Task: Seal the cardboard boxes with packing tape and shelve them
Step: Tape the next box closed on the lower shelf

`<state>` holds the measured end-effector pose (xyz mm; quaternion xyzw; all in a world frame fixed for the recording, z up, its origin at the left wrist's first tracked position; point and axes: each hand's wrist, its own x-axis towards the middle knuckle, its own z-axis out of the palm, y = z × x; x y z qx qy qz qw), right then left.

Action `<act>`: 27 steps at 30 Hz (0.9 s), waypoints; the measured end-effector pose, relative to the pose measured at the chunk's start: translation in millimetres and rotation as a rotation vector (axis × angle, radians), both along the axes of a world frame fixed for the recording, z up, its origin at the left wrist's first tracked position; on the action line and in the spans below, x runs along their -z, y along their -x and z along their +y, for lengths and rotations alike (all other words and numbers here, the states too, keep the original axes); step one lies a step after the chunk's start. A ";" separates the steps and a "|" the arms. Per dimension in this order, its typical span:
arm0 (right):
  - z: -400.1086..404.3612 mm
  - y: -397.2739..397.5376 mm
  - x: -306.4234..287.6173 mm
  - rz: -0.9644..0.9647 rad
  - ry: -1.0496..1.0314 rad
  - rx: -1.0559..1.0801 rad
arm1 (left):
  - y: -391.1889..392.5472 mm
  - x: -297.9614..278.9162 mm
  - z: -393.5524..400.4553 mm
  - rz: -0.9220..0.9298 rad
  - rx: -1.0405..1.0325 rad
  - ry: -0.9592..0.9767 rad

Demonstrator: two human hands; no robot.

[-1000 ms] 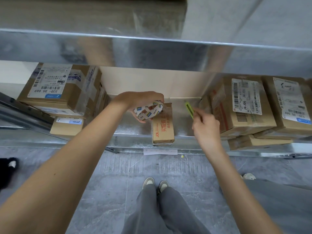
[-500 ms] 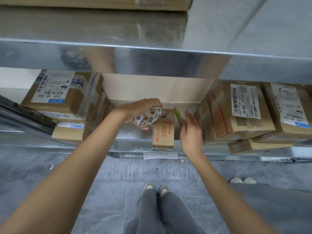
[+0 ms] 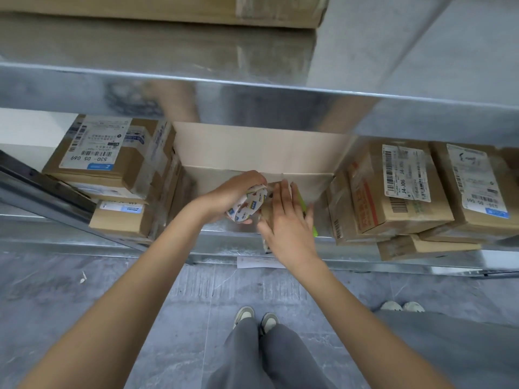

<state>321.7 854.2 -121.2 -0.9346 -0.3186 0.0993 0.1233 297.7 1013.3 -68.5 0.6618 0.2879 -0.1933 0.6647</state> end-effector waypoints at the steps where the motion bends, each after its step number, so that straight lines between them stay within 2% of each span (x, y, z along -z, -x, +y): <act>1: -1.3 -4.0 0.5 0.013 -0.005 -0.012 | 3.2 1.2 -2.3 -0.035 -0.019 -0.006; 7: -9.5 -28.8 -3.8 0.070 -0.024 -0.110 | 31.4 21.7 -16.7 -0.286 -0.249 -0.035; 12: -1.7 -40.1 -22.3 0.136 -0.032 -0.143 | 47.0 23.3 -33.1 -0.391 -0.398 -0.043; 13: -0.5 -40.3 -22.8 0.162 -0.102 -0.122 | 48.6 23.1 -35.3 -0.422 -0.408 -0.059; 16: 5.1 -36.8 -24.3 0.205 -0.495 -0.015 | 50.8 28.1 -38.8 -0.478 -0.379 -0.149; 18: 11.7 -30.8 -34.9 0.320 -0.630 0.077 | 52.2 32.4 -40.6 -0.482 -0.373 -0.169; 21: 20.0 -27.9 -42.5 0.473 -0.696 0.164 | 54.2 36.2 -42.7 -0.490 -0.369 -0.184; 27: 22.1 -25.9 -40.8 0.522 -0.699 0.167 | 58.0 38.2 -44.3 -0.498 -0.382 -0.186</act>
